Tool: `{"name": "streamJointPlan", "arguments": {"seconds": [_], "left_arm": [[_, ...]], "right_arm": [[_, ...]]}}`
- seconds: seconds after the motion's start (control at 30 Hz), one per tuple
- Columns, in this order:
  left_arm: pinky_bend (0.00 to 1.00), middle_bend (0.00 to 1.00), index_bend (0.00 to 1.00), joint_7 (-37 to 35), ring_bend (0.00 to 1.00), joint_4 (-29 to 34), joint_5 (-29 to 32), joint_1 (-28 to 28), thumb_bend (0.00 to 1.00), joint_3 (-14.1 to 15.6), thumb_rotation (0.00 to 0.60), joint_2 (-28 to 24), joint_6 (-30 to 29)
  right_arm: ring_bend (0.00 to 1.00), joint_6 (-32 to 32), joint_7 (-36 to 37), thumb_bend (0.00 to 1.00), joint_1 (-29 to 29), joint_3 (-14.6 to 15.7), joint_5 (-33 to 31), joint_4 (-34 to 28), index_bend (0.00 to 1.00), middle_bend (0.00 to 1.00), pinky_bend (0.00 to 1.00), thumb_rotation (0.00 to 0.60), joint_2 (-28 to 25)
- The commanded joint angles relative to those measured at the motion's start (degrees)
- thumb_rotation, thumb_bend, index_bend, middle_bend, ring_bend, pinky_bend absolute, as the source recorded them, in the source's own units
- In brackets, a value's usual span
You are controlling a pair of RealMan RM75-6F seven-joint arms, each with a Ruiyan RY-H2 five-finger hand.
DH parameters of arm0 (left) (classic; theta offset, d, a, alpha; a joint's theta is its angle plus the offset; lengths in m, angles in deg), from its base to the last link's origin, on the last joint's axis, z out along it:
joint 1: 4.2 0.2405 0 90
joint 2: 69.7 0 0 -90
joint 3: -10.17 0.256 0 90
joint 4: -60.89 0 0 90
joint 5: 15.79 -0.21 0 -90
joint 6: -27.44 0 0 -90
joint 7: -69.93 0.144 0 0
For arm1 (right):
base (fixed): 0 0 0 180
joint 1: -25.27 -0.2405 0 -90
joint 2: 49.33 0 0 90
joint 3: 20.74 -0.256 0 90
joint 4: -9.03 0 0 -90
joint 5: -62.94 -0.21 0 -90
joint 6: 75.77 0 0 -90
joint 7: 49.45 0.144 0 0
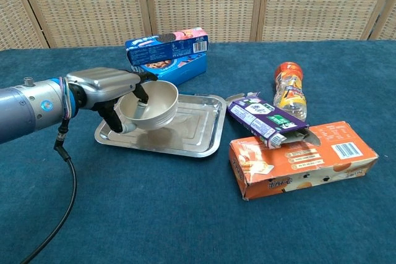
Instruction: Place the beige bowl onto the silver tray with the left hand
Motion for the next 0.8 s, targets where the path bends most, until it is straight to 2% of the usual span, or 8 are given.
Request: {"name": "streamJointPlan", "arguments": {"seconds": [0.03, 0.1, 0.17, 0.3, 0.5, 0.6, 0.7, 0.8], "left_arm": [[0.00, 0.00, 0.28, 2.41, 0.00, 0.40, 3.14, -0.95, 0.29, 0.62, 0.600, 0.65, -1.99], [0.00, 0.00, 0.08, 3.08, 0.00, 1.27, 4.74, -1.23, 0.18, 0.67, 0.600, 0.54, -3.04], [0.00, 0.00, 0.01, 3.12, 0.00, 2.16, 5.43, -1.43, 0.15, 0.75, 0.600, -0.02, -3.49], [0.00, 0.00, 0.00, 1.22, 0.00, 5.71, 4.69, -0.83, 0.13, 1.13, 0.600, -2.84, -4.52], [0.00, 0.00, 0.00, -5.63, 0.00, 16.71, -3.07, 5.79, 0.03, 2.51, 0.600, -13.58, -12.82], [0.00, 0.00, 0.00, -8.27, 0.00, 19.70, -6.71, 9.28, 0.00, 4.05, 0.600, -17.96, -16.72], [0.00, 0.00, 0.00, -15.71, 0.00, 21.72, -15.69, 18.36, 0.00, 9.01, 0.600, -25.26, -26.58], [0.00, 0.00, 0.00, -23.26, 0.00, 19.19, -22.43, 23.17, 0.00, 12.21, 0.600, -27.37, -31.08]], "right_arm": [[0.00, -0.06, 0.11, 0.00, 0.03, 0.00, 0.01, 0.08, 0.00, 0.00, 0.00, 0.600, -0.01], [0.00, -0.12, 0.18, 0.00, 0.04, 0.03, 0.08, 0.15, 0.00, 0.00, 0.00, 0.600, -0.01], [0.00, -0.13, 0.15, 0.00, 0.04, 0.07, 0.14, 0.15, 0.00, 0.00, 0.00, 0.600, 0.02], [0.00, -0.26, 0.03, 0.00, 0.04, 0.14, 0.33, 0.16, 0.00, 0.00, 0.00, 0.600, 0.11], [0.00, -0.41, 0.12, 0.00, 0.06, 0.43, 0.93, 0.04, 0.00, 0.00, 0.00, 0.600, 0.09], [0.00, -0.61, 0.29, 0.00, 0.16, 0.42, 0.94, 0.04, 0.00, 0.00, 0.00, 0.600, 0.00], [0.00, -1.58, 0.56, 0.00, 0.47, 0.50, 1.68, -0.33, 0.00, 0.00, 0.00, 0.600, -0.24], [0.00, -2.02, 0.57, 0.00, 0.60, 0.67, 2.23, -0.59, 0.00, 0.00, 0.00, 0.600, -0.30]]}}
